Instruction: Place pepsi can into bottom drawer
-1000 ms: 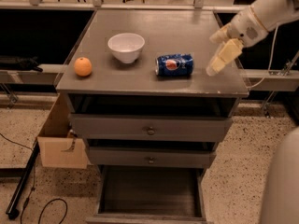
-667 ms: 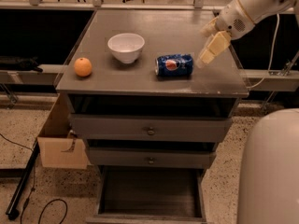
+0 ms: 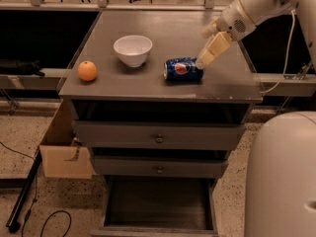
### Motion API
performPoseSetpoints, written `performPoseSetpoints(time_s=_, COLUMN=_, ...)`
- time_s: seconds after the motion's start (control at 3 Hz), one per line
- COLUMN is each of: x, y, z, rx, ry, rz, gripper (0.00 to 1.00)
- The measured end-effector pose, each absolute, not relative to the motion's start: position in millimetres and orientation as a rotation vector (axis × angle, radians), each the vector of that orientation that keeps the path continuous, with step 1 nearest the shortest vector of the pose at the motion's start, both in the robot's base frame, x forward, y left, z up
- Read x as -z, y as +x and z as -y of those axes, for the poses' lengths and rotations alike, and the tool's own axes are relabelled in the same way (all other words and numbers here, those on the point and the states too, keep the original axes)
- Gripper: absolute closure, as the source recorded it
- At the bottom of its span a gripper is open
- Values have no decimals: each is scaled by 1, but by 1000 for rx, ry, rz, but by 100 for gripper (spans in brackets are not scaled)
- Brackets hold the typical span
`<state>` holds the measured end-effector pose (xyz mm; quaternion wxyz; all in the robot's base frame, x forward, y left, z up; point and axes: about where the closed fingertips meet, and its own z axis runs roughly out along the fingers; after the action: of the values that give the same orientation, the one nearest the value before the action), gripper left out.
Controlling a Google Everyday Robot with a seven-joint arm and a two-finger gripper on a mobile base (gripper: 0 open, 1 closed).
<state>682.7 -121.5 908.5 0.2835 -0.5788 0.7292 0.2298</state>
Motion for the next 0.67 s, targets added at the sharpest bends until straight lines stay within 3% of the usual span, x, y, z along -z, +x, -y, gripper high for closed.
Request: performPoseSetpoints(time_s=0.67, x=-898, y=680, z=113, rx=-594, ry=-1553, rz=-1972, gripper=0)
